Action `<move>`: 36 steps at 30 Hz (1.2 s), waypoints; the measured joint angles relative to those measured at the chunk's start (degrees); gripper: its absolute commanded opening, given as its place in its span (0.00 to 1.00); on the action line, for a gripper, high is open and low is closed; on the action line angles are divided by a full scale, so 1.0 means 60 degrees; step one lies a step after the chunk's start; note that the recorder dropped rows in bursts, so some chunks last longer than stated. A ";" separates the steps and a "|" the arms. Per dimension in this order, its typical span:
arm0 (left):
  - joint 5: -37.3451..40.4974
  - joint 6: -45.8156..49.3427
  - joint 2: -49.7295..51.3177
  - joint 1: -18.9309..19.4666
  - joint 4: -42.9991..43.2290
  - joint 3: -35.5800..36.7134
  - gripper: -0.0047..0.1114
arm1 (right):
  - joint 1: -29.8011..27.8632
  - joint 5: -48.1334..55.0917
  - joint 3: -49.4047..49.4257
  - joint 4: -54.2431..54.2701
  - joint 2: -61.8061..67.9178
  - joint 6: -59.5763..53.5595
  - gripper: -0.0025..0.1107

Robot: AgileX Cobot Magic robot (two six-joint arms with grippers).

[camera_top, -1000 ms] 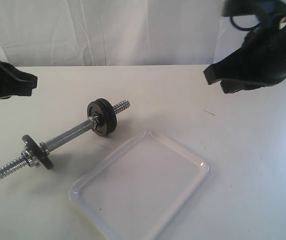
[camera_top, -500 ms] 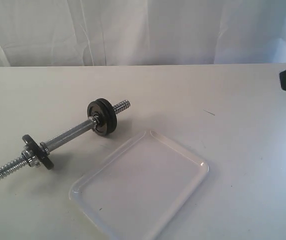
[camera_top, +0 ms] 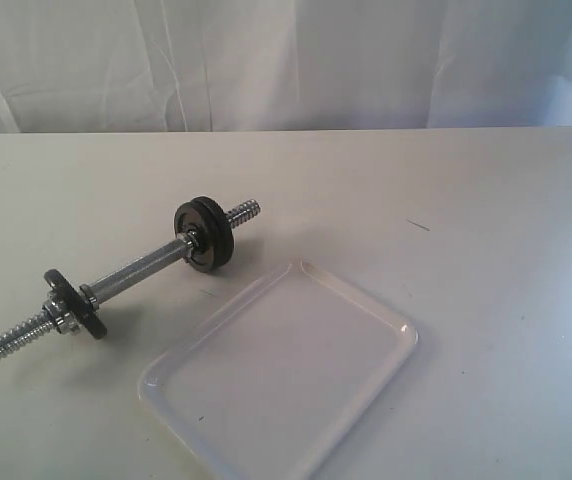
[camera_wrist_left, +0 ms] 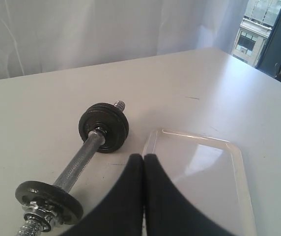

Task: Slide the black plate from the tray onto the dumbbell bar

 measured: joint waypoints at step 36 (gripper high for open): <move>-0.0013 0.0000 0.0000 0.0000 0.0000 0.0000 0.04 | -0.2438 -0.4095 0.6663 -0.1418 -0.5580 0.0808 0.02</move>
